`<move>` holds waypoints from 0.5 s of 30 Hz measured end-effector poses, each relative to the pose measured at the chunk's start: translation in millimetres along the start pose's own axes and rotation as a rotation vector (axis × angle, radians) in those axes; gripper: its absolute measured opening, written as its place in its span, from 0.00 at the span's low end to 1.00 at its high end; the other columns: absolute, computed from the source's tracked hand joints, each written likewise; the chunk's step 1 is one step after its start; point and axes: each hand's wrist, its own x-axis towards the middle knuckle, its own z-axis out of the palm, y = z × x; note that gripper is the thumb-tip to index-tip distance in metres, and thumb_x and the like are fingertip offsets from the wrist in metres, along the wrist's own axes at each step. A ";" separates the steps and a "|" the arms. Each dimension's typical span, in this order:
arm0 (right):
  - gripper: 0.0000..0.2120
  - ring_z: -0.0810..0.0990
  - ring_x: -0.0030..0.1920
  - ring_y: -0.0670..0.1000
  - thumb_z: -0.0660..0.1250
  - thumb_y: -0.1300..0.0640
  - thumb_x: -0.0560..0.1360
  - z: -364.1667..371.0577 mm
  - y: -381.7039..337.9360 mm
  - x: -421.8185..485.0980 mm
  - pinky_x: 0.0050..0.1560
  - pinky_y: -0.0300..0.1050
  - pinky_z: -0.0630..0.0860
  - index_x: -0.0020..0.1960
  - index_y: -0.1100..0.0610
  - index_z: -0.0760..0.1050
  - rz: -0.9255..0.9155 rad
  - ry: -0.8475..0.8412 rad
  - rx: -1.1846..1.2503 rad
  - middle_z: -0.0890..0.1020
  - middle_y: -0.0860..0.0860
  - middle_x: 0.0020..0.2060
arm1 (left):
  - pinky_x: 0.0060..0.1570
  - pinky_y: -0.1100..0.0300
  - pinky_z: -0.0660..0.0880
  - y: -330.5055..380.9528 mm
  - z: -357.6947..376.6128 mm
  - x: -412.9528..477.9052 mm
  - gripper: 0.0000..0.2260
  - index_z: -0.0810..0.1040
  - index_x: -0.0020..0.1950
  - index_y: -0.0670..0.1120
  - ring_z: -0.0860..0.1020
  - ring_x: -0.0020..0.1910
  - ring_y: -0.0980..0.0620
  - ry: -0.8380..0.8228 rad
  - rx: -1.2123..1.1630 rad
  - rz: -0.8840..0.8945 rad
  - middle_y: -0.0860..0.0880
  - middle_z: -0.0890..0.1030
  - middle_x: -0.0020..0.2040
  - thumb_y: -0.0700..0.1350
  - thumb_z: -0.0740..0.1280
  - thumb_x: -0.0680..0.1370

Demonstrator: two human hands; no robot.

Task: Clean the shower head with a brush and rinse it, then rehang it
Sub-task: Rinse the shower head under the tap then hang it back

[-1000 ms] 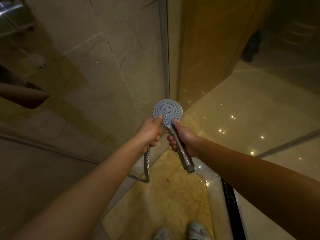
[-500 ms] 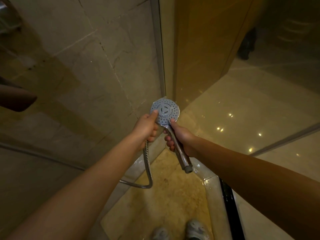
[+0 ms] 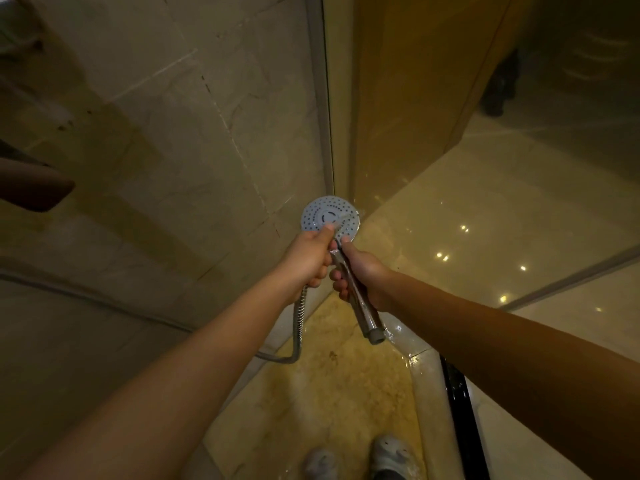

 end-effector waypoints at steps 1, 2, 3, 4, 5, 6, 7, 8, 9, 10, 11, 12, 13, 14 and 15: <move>0.25 0.67 0.22 0.46 0.47 0.39 0.81 0.2 -0.3 0.5 0.23 0.35 0.65 0.39 0.56 0.70 -0.001 0.007 0.003 0.69 0.50 0.27 | 0.17 0.68 0.56 0.6 -1.9 0.5 0.15 0.69 0.40 0.47 0.60 0.16 0.59 0.019 -0.015 0.005 0.54 0.66 0.21 0.54 0.53 0.81; 0.25 0.67 0.22 0.46 0.47 0.39 0.81 0.1 -0.8 0.9 0.23 0.36 0.65 0.40 0.56 0.69 -0.003 0.012 0.006 0.70 0.50 0.27 | 0.17 0.68 0.56 0.4 -4.6 1.0 0.15 0.69 0.40 0.47 0.60 0.16 0.60 0.035 -0.033 0.006 0.54 0.66 0.19 0.54 0.53 0.81; 0.24 0.67 0.22 0.46 0.48 0.39 0.81 -0.2 -1.2 1.1 0.23 0.35 0.66 0.40 0.56 0.69 -0.006 0.015 0.008 0.70 0.50 0.26 | 0.17 0.68 0.56 -0.4 -7.8 1.4 0.15 0.69 0.40 0.47 0.60 0.16 0.60 0.049 -0.052 0.004 0.55 0.65 0.19 0.54 0.53 0.81; 0.24 0.67 0.22 0.46 0.48 0.39 0.81 -0.4 -1.6 1.4 0.23 0.35 0.66 0.41 0.56 0.69 -0.008 0.015 0.013 0.70 0.50 0.26 | 0.17 0.68 0.56 -1.7 -11.2 1.8 0.15 0.68 0.40 0.47 0.60 0.16 0.60 0.064 -0.067 -0.001 0.55 0.65 0.21 0.54 0.53 0.81; 0.24 0.67 0.21 0.45 0.48 0.39 0.81 -0.5 -1.7 1.1 0.22 0.35 0.66 0.41 0.56 0.69 -0.009 0.012 0.019 0.70 0.50 0.25 | 0.17 0.69 0.55 -3.7 -14.3 1.9 0.15 0.68 0.40 0.47 0.60 0.16 0.60 0.079 -0.077 -0.008 0.54 0.64 0.23 0.54 0.53 0.81; 0.24 0.67 0.21 0.45 0.48 0.39 0.81 -0.7 -1.7 1.2 0.22 0.35 0.65 0.41 0.56 0.69 -0.011 0.010 0.025 0.70 0.50 0.25 | 0.17 0.69 0.55 -6.2 -17.0 1.6 0.16 0.68 0.40 0.47 0.59 0.16 0.60 0.092 -0.081 -0.017 0.53 0.63 0.25 0.54 0.53 0.81; 0.24 0.67 0.20 0.45 0.48 0.39 0.81 -0.6 -1.5 1.0 0.22 0.34 0.65 0.41 0.57 0.69 -0.012 0.008 0.030 0.70 0.50 0.25 | 0.16 0.70 0.55 -9.1 -19.1 1.3 0.16 0.67 0.40 0.46 0.59 0.16 0.60 0.099 -0.077 -0.026 0.53 0.63 0.26 0.54 0.53 0.81; 0.24 0.67 0.20 0.45 0.48 0.39 0.81 -0.5 -1.3 1.3 0.22 0.34 0.65 0.41 0.57 0.69 -0.012 0.007 0.035 0.70 0.50 0.25 | 0.16 0.70 0.55 -12.2 -20.1 0.4 0.16 0.67 0.40 0.46 0.59 0.16 0.60 0.099 -0.069 -0.034 0.52 0.63 0.26 0.54 0.53 0.81; 0.24 0.67 0.20 0.45 0.48 0.39 0.81 -0.6 -1.2 1.3 0.21 0.34 0.65 0.41 0.57 0.69 -0.010 0.005 0.040 0.70 0.50 0.25 | 0.16 0.69 0.55 -15.7 -20.4 -0.7 0.16 0.68 0.40 0.46 0.60 0.16 0.60 0.094 -0.062 -0.040 0.53 0.63 0.26 0.54 0.53 0.81; 0.24 0.67 0.20 0.45 0.48 0.39 0.81 -0.8 -1.0 1.4 0.21 0.33 0.65 0.41 0.57 0.69 -0.007 0.003 0.047 0.70 0.50 0.26 | 0.17 0.68 0.55 -19.4 -20.1 -2.1 0.15 0.68 0.40 0.46 0.60 0.16 0.60 0.088 -0.063 -0.044 0.53 0.63 0.25 0.55 0.53 0.81; 0.24 0.67 0.20 0.45 0.48 0.39 0.81 -0.6 -0.9 1.1 0.21 0.33 0.65 0.41 0.57 0.68 -0.002 0.000 0.055 0.69 0.50 0.26 | 0.17 0.68 0.55 -23.5 -19.6 -3.4 0.15 0.68 0.40 0.47 0.60 0.17 0.59 0.084 -0.067 -0.043 0.54 0.63 0.24 0.54 0.53 0.81; 0.24 0.67 0.20 0.45 0.48 0.39 0.81 -0.3 -0.9 1.1 0.21 0.33 0.65 0.41 0.57 0.68 0.002 -0.003 0.061 0.69 0.50 0.26 | 0.18 0.68 0.55 -27.4 -19.2 -4.7 0.15 0.67 0.40 0.47 0.60 0.17 0.59 0.082 -0.066 -0.041 0.54 0.63 0.24 0.54 0.53 0.81; 0.24 0.68 0.20 0.45 0.48 0.39 0.81 -0.1 -0.9 0.2 0.21 0.33 0.66 0.41 0.57 0.69 0.007 -0.003 0.061 0.70 0.49 0.25 | 0.18 0.67 0.55 -30.8 -19.2 -5.8 0.15 0.67 0.40 0.47 0.60 0.17 0.59 0.079 -0.056 -0.038 0.54 0.63 0.23 0.54 0.53 0.81; 0.24 0.68 0.20 0.45 0.49 0.39 0.81 0.0 -0.9 0.0 0.21 0.33 0.66 0.41 0.56 0.69 0.010 0.001 0.055 0.70 0.49 0.25 | 0.18 0.67 0.56 -33.4 -19.6 -6.8 0.15 0.67 0.39 0.47 0.60 0.17 0.59 0.074 -0.038 -0.035 0.54 0.64 0.24 0.54 0.53 0.81; 0.24 0.68 0.20 0.45 0.49 0.39 0.81 -0.1 -0.6 -1.0 0.21 0.33 0.66 0.41 0.56 0.69 0.010 0.006 0.044 0.70 0.49 0.25 | 0.18 0.67 0.56 -35.4 -20.7 -7.5 0.15 0.67 0.39 0.47 0.60 0.17 0.59 0.072 -0.016 -0.030 0.53 0.64 0.25 0.54 0.53 0.81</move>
